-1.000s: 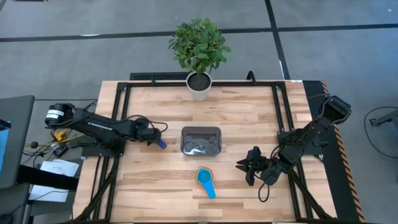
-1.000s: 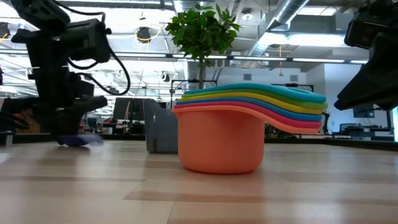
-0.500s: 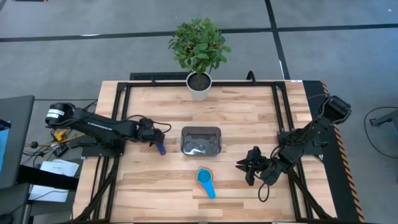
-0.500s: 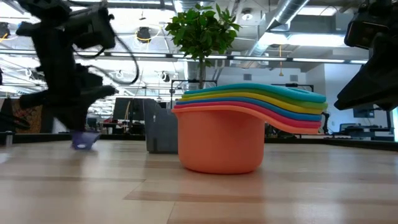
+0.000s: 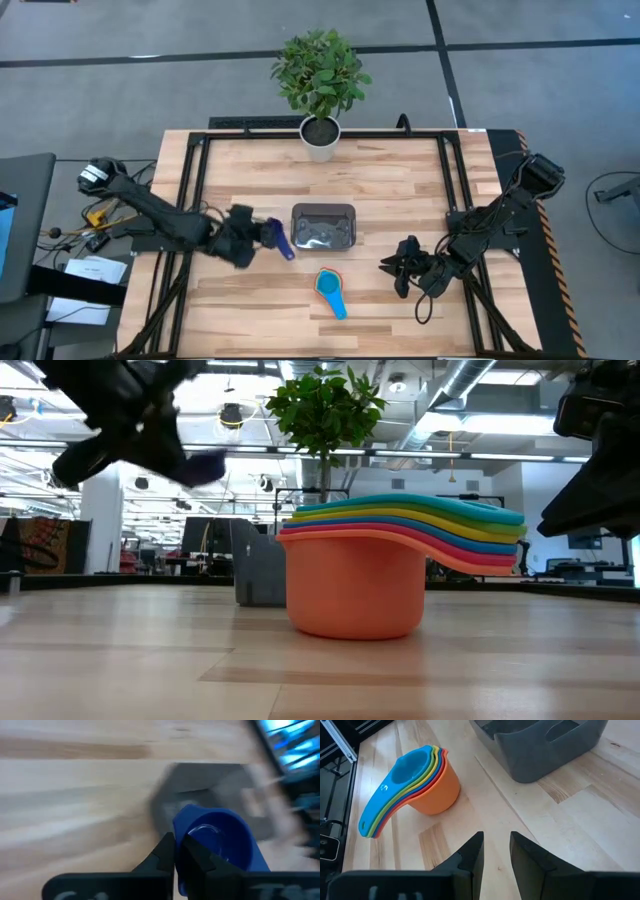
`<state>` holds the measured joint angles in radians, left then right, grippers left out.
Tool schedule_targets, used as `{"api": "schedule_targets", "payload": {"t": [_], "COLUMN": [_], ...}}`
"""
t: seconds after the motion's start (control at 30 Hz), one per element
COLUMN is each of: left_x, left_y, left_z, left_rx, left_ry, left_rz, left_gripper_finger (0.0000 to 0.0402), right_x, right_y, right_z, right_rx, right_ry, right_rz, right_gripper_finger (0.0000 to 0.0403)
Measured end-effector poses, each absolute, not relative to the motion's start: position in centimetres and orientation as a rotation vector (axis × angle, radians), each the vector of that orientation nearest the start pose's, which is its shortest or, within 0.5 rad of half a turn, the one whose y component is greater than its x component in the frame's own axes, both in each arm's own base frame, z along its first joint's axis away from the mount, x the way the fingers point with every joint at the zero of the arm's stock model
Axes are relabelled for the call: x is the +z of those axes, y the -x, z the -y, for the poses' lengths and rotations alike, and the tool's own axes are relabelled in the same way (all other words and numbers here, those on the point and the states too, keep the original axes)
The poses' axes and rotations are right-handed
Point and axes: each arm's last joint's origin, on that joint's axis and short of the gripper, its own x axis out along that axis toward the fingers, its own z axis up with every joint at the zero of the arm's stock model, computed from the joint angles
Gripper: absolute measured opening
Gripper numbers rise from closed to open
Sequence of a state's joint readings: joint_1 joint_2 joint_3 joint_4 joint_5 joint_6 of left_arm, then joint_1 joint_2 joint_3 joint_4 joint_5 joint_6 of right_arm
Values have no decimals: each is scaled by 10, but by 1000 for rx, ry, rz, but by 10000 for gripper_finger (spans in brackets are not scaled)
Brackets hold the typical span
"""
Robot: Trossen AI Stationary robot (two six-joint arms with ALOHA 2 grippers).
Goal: Nest measuring cups in basket
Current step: Stack the dark blue measuring cup on top of the light blue measuring cup
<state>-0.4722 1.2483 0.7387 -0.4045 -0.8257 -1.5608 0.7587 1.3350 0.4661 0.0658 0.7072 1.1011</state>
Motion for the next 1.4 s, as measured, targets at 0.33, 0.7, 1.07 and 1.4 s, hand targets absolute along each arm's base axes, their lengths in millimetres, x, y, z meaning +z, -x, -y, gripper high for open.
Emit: {"api": "schedule_targets", "payload": {"t": [0.33,0.7,1.07,1.4], "left_x": [209,214,200,195], "left_y": [-283,-355,-372,-364], "left_z": [153,190,207,210], "left_rx": [625,673,658,661], "left_ry": [906,857,930,911], "left_rz": [-279,-314,-390,-498], "left_gripper_finger": [1,1,0,1], "right_x": [148,149,148,148], "right_y": [-184,-185,-182,-181], "right_z": [-131,-133,-136,-137], "right_rx": [-322,-300,-281,-279], "right_ry": [-561,-596,-582,-569], "right_rz": [-510,-523,-531,-534], "right_gripper_finger": [118,118,118,118]}}
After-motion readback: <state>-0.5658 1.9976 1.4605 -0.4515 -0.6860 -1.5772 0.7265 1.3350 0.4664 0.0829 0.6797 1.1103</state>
